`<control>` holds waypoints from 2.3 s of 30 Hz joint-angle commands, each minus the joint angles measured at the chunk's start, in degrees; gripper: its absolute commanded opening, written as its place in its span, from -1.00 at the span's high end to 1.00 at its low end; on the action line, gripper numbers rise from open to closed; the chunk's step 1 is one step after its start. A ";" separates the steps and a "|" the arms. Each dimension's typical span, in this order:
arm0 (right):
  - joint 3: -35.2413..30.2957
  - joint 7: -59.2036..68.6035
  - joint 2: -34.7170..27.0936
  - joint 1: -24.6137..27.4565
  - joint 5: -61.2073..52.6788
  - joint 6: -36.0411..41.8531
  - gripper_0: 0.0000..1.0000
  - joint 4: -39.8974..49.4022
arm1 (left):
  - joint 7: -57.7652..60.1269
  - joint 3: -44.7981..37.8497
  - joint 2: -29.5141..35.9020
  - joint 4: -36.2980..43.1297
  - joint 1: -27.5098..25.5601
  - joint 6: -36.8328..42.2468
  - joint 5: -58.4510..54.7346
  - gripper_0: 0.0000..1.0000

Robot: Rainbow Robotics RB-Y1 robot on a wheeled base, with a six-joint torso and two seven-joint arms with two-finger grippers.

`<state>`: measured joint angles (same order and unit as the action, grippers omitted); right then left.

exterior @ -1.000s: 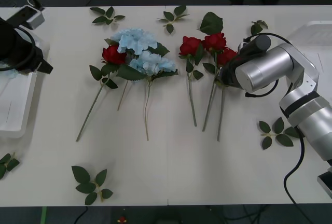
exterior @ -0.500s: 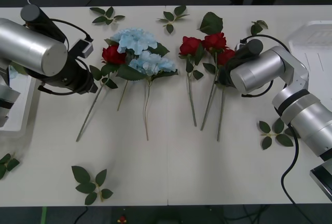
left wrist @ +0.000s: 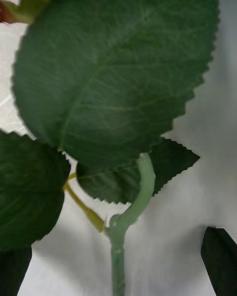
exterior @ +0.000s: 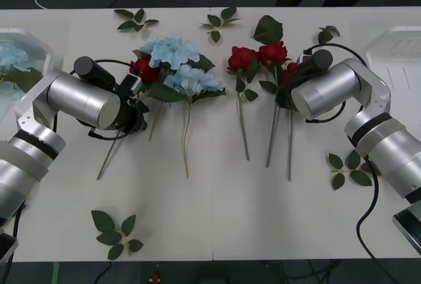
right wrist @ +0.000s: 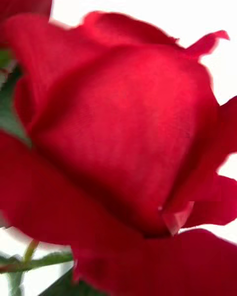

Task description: Place the red flowers into the right box and the blue flowers into the left box. If a person shows an open palm, hand one flower to the person first, then continue sorting.

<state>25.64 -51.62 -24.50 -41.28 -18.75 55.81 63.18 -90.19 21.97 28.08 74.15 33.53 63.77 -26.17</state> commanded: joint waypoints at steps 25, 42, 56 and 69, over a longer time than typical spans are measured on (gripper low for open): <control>-11.31 -17.02 -15.05 -2.31 -4.01 13.80 1.00 11.88 | 0.99 1.06 -0.48 -0.15 2.68 -6.73 2.53 1.00; -15.62 -34.69 -29.99 -2.49 -8.41 -1.23 1.00 -6.93 | -0.51 -32.16 3.04 38.88 2.68 41.18 0.94 1.00; -15.53 -40.22 -30.17 -2.40 -3.84 -13.88 1.00 -16.42 | -8.51 -37.61 -2.50 47.75 1.63 29.93 -24.90 1.00; -15.53 -39.34 -30.17 -2.49 -4.80 -14.94 -1.00 -16.59 | -26.44 -23.55 -11.11 38.35 -0.75 -3.74 -46.43 1.00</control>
<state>11.05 -90.26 -52.11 -41.43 -23.12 41.54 46.41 -111.62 -6.89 17.83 114.16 33.17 65.14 -70.17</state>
